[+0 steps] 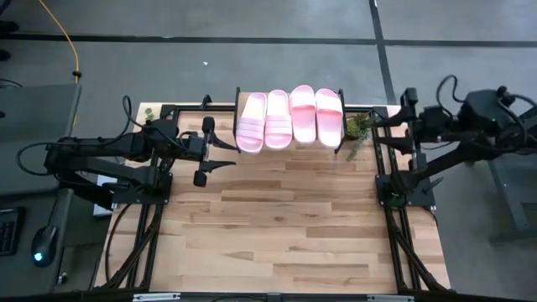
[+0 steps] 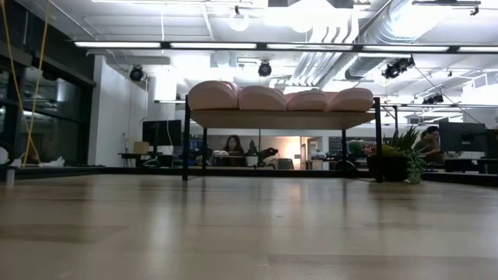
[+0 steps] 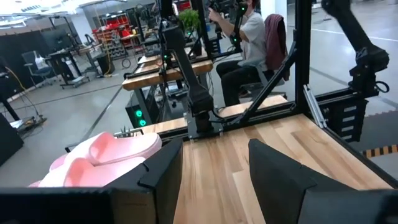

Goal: Pick and place slides into the shelf
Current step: Return to Home Position

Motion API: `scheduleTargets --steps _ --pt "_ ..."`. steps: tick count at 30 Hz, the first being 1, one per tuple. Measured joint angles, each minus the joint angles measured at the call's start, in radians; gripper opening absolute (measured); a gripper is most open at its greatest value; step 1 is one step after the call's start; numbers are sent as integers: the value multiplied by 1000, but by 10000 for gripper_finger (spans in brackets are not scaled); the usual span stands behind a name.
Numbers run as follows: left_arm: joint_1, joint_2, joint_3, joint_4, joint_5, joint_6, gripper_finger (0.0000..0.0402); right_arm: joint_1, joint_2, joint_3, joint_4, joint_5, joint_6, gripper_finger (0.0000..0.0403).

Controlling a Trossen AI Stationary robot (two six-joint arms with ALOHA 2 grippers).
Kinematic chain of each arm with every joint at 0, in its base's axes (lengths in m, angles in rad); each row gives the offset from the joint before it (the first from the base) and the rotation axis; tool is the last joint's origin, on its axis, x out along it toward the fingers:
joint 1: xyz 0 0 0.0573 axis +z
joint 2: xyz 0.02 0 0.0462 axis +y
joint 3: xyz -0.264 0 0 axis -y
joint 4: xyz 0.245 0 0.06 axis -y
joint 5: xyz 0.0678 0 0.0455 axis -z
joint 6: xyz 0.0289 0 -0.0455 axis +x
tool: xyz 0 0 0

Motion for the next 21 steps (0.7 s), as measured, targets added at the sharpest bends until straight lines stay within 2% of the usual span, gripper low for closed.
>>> scheduleTargets --steps 5,11,16,21 --pt "0 -6 0 2 0 -18 166 1 -224 -389 339 -37 -52 135" --pt "1 -16 0 -3 6 -83 166 0 -402 -768 641 -38 -111 136" --pt "1 -38 -5 -11 72 -117 166 0 -503 -981 874 -49 -151 136" --pt "1 -92 -65 -8 74 -116 166 0 -565 -1111 990 -54 -158 136"
